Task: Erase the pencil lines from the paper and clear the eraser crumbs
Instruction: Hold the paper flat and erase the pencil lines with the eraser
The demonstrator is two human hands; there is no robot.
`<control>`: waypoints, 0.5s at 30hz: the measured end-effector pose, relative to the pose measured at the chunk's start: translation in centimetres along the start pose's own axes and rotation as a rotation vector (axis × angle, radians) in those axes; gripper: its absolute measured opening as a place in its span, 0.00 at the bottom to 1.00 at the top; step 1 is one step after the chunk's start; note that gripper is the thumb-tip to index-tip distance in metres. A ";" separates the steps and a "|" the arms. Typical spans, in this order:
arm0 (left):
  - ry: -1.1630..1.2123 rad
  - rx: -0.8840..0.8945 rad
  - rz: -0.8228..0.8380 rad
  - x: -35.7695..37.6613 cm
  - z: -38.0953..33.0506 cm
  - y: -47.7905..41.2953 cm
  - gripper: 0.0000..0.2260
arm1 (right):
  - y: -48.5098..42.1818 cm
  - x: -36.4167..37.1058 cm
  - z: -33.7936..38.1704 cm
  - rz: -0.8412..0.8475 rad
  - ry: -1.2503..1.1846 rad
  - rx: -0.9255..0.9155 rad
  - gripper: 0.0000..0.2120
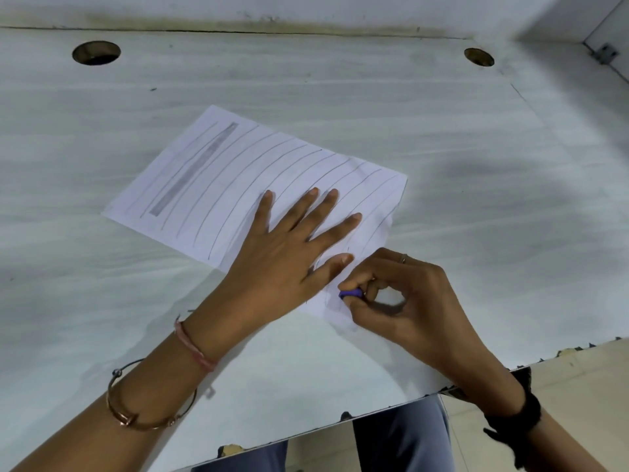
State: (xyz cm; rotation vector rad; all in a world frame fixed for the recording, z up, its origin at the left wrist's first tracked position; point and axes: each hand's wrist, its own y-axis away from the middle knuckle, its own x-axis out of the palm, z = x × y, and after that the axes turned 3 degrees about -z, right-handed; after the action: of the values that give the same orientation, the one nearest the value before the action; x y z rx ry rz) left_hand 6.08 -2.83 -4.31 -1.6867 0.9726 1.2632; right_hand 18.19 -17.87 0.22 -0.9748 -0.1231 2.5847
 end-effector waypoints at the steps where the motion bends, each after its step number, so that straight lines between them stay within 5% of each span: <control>1: 0.004 0.000 -0.002 0.0 0.0 0.1 0.26 | -0.4 -0.1 -0.1 -0.026 0.007 0.006 0.08; 8: -0.005 0.006 0.024 -0.1 0.1 -0.2 0.29 | 0.6 0.5 0.8 0.023 0.033 -0.005 0.08; 12: 0.019 0.012 0.139 -0.7 0.4 -0.4 0.30 | -0.8 0.3 -0.2 -0.124 0.071 0.047 0.07; 15: -0.014 0.045 0.115 -0.5 0.6 -0.4 0.27 | 0.2 0.2 0.6 -0.034 0.085 0.017 0.07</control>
State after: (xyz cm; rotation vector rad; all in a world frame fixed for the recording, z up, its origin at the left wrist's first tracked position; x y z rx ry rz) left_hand 6.09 -2.04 -3.90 -1.6049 1.0948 1.3162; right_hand 17.62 -17.93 0.53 -1.0654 -0.0946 2.5057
